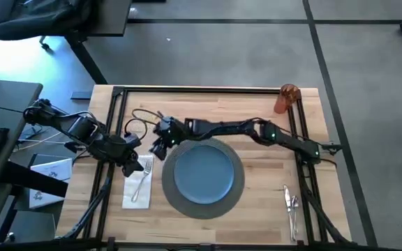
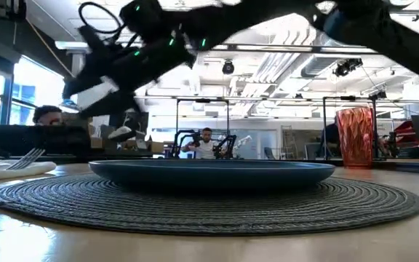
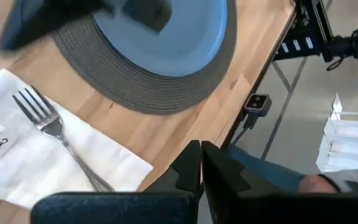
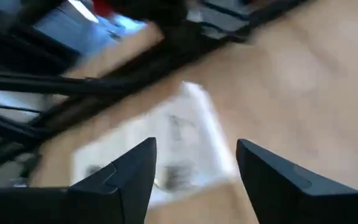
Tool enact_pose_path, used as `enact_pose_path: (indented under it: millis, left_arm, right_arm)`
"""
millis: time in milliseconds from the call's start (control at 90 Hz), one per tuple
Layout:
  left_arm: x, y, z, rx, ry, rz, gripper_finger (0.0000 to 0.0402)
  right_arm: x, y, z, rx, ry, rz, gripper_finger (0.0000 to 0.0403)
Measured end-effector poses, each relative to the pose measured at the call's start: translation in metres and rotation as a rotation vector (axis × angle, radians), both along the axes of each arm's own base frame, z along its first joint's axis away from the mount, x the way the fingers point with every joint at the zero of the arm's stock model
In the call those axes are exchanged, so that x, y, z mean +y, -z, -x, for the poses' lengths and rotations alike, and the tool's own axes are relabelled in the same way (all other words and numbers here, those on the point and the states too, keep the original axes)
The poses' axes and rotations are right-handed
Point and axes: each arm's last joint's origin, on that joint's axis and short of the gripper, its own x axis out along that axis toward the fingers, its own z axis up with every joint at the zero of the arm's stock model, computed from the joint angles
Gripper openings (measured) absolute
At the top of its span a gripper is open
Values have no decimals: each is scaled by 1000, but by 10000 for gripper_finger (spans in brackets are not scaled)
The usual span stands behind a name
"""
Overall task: Set table place
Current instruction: Put the silver fork on the white table napkin
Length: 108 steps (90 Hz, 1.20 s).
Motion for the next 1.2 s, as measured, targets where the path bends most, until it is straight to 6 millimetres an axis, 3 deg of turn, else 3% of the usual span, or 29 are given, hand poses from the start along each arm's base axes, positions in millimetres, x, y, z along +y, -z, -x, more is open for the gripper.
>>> enact_pose_path:
  millis: [144, 233, 367, 544, 722, 900, 1200]
  left_arm:
    - [1, 6, -1, 32, -112, 13, 1]
    - [0, 20, -2, 112, -179, 50, 10]
    - [-5, 57, -3, 278, -253, 67, 49]
    - [-9, 107, -7, 446, -346, 45, 114]
    - [-12, 143, -10, 585, -356, 53, 130]
    - [-21, 161, -27, 564, -310, 71, 118]
    - [-26, 180, -35, 678, -317, 49, 75]
  right_arm:
    - [3, -39, 43, 281, 76, 198, 184]
    - [15, -57, 72, 470, 37, 284, 176]
    - [48, -73, 107, 692, -36, 314, 173]
    - [93, -113, 146, 722, -12, 391, 172]
    - [115, -144, 167, 604, 37, 508, 172]
    - [110, -157, 176, 576, 64, 542, 172]
    - [104, -169, 185, 567, 32, 619, 172]
